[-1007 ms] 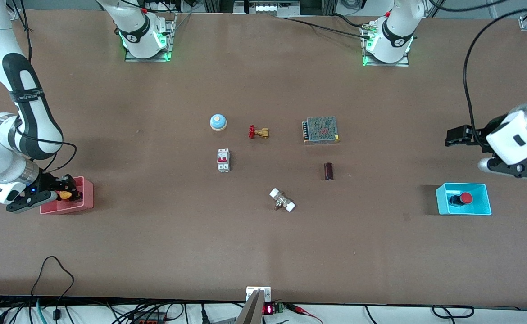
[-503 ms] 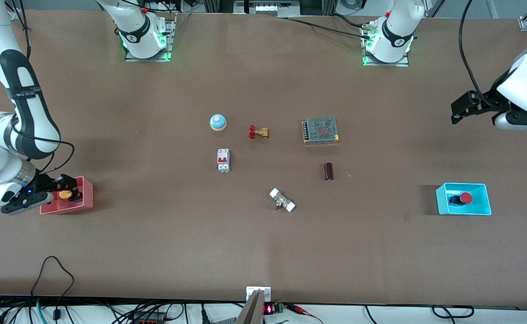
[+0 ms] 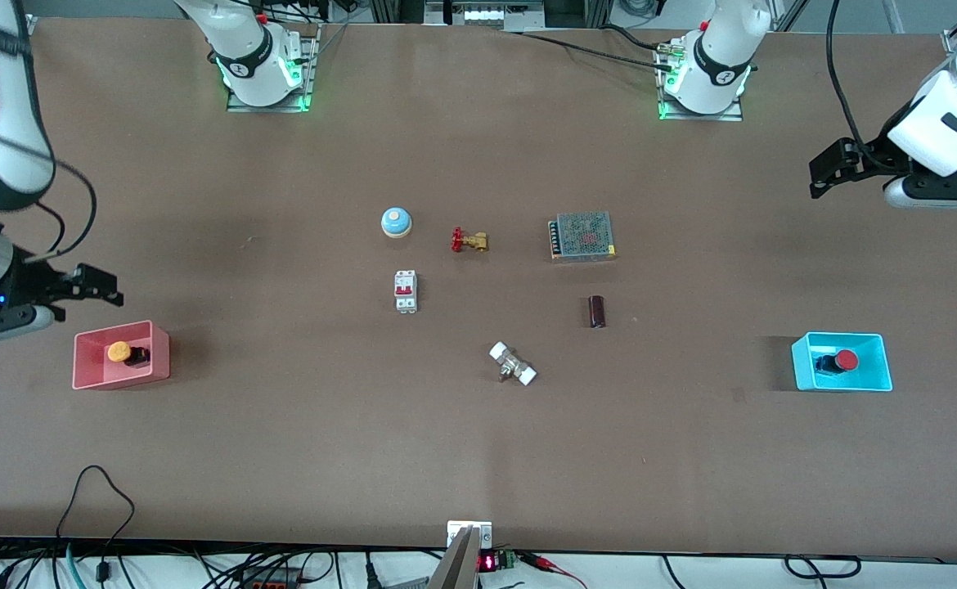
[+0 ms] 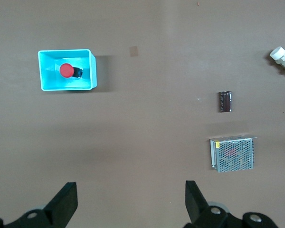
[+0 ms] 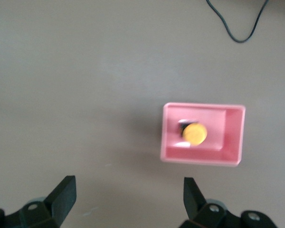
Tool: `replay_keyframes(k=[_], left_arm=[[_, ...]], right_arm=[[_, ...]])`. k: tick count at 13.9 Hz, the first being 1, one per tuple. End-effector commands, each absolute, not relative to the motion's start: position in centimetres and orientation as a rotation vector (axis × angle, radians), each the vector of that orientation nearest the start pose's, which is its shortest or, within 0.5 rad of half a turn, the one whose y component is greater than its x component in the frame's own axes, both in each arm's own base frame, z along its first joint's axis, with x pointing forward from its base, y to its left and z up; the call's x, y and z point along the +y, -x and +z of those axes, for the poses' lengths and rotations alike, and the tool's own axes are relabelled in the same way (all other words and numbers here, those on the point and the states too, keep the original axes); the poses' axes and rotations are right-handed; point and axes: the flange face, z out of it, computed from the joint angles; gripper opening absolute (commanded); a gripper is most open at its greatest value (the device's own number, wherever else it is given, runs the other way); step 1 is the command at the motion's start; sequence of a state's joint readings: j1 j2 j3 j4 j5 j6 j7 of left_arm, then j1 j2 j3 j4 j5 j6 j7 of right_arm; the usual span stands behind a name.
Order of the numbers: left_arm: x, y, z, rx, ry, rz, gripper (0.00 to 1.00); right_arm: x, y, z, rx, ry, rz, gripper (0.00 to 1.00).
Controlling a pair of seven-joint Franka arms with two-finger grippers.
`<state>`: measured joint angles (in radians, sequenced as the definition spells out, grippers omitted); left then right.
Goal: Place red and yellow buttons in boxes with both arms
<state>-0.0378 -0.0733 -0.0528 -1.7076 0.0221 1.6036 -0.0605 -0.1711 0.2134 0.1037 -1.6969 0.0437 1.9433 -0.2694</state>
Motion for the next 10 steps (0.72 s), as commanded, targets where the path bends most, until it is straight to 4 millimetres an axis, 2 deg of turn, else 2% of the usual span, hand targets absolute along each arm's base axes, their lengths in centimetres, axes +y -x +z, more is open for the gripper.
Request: replay_keyframes(k=[1, 3, 4, 5, 6, 10], left_arm=[[-5.9, -52.8, 60.5, 0.058, 3.122, 0.055, 1.0], [-5.8, -52.7, 60.5, 0.053, 3.121, 0.06, 1.0], [-5.5, -52.7, 60.5, 0.046, 3.121, 0.062, 1.0], [-5.5, -52.7, 60.5, 0.043, 3.123, 0.065, 1.0], [-5.5, -52.7, 60.5, 0.043, 3.123, 0.067, 1.0], [-5.1, -52.7, 60.4, 0.034, 3.123, 0.07, 1.0]], right_arm=[[0.1, -59.2, 54.1, -0.123, 3.093, -0.063, 1.0], [0.9, -58.4, 57.9, -0.156, 3.116, -0.054, 1.0], [1.7, -57.9, 59.1, -0.193, 3.148, -0.036, 1.0], [2.4, -57.7, 59.4, -0.211, 3.155, -0.031, 1.0], [2.2, -57.6, 59.6, -0.206, 3.152, -0.034, 1.0], [3.2, -57.6, 59.3, -0.212, 3.148, -0.019, 1.0]])
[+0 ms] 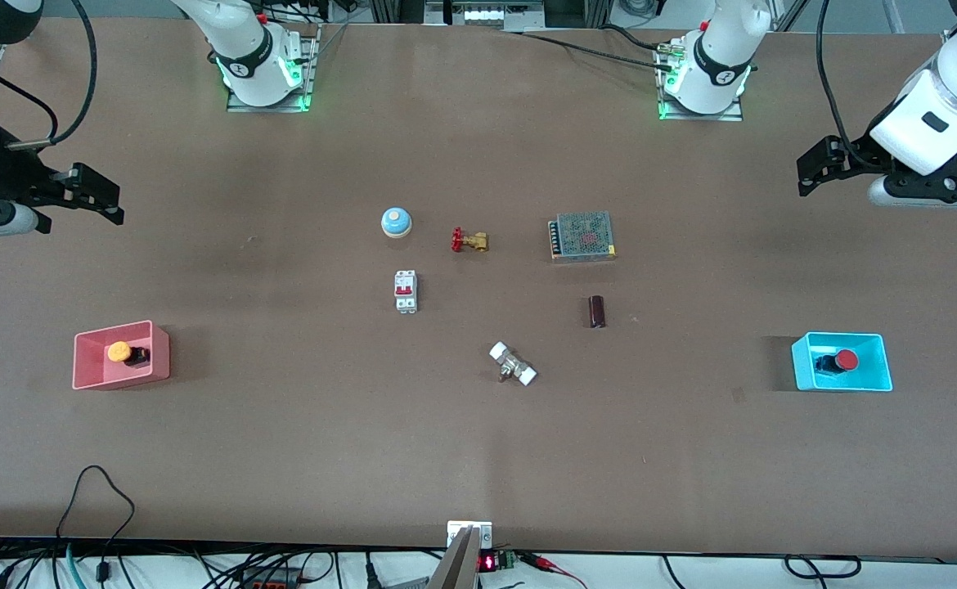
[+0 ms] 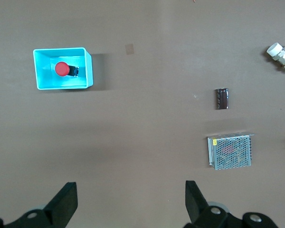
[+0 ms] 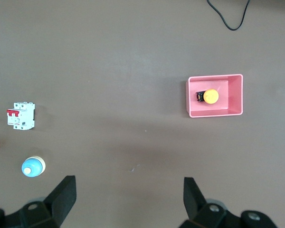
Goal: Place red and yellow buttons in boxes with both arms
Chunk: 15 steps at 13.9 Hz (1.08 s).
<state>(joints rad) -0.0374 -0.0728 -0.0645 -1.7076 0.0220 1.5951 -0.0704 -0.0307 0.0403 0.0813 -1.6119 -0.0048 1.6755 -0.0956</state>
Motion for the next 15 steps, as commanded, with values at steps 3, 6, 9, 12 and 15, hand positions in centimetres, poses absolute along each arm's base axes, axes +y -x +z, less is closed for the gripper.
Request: replay_keyframes(k=[3, 6, 9, 12, 15], left_arm=[[-5.13, -52.7, 60.45, 0.034, 3.123, 0.07, 1.0], [-5.13, -52.7, 60.45, 0.034, 3.123, 0.07, 1.0], [-5.13, -52.69, 60.43, 0.034, 3.123, 0.072, 1.0], [-5.12, -52.6, 60.37, 0.033, 3.122, 0.084, 1.0], [-5.11, -52.47, 60.49, 0.033, 3.121, 0.087, 1.0]], right_arm=[[2.95, -57.93, 58.94, -0.2, 3.147, -0.022, 1.0], [3.02, -57.88, 58.9, -0.198, 3.149, -0.015, 1.0], [3.82, -57.88, 58.89, -0.212, 3.148, -0.015, 1.0], [3.75, -57.99, 58.74, -0.126, 3.15, -0.015, 1.0], [3.83, -58.02, 58.76, -0.065, 3.153, -0.021, 1.0]])
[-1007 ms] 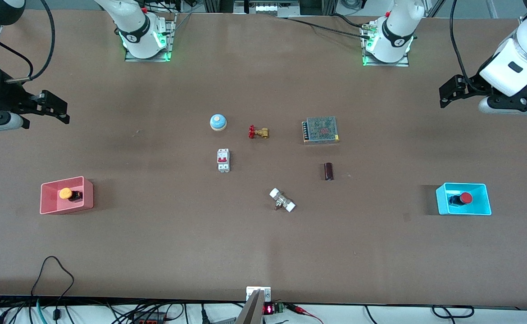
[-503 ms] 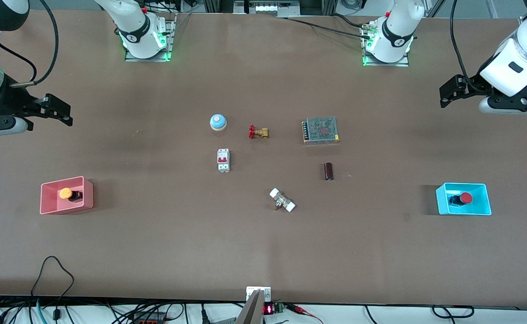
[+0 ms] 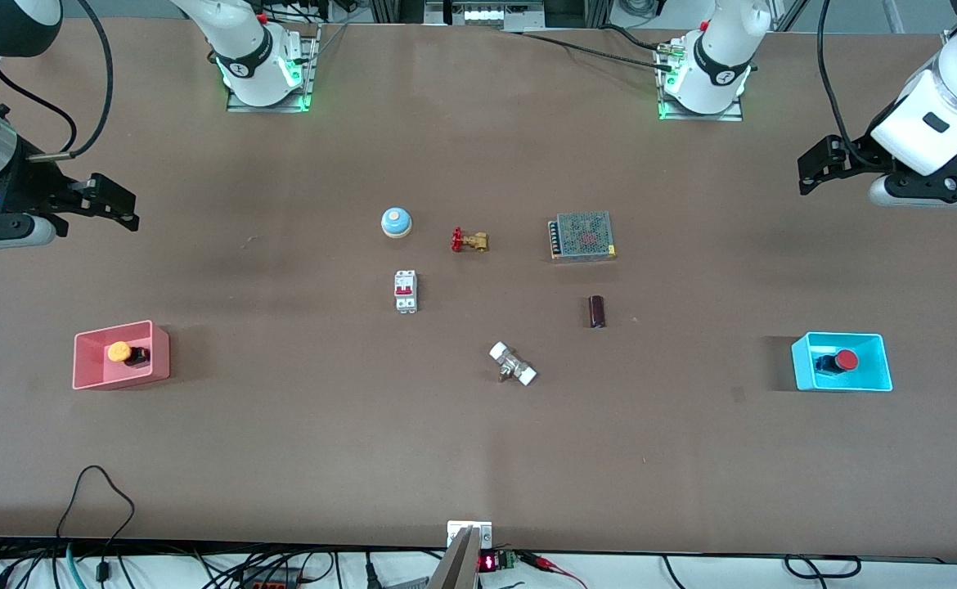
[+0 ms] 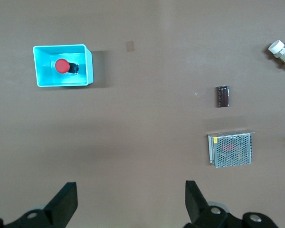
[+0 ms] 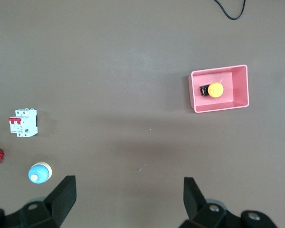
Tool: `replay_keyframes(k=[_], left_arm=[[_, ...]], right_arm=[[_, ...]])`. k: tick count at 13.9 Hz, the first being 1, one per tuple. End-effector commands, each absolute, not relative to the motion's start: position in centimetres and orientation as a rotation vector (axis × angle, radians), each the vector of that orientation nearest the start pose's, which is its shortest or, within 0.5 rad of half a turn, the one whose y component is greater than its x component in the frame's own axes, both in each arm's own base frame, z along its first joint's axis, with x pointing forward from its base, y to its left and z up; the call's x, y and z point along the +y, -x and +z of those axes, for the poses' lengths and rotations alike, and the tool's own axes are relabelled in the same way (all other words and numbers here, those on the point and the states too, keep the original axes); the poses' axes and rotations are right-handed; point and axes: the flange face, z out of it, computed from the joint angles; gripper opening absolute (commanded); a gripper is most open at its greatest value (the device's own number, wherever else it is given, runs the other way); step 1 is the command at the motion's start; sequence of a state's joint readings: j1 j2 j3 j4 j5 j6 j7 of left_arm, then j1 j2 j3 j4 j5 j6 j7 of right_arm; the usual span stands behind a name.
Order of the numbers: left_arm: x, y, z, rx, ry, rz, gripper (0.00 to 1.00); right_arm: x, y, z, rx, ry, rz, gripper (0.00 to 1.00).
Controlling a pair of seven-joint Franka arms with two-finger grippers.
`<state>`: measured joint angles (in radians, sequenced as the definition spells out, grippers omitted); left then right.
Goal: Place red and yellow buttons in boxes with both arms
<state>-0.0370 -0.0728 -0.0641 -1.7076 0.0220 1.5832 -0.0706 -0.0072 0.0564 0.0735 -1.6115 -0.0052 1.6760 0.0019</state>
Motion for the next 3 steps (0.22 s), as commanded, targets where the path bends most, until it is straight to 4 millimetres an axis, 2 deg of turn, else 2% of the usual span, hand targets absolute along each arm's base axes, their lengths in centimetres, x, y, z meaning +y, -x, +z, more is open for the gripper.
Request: replay_keyframes(k=[1, 3], left_arm=[[-5.2, -52.5, 60.42, 0.036, 3.121, 0.089, 1.0], [-5.11, -52.51, 60.41, 0.033, 3.121, 0.089, 1.0]], right_arm=[[3.83, -58.02, 58.76, -0.07, 3.153, -0.021, 1.0], [3.82, -57.9, 58.78, -0.046, 3.154, -0.011, 1.0]])
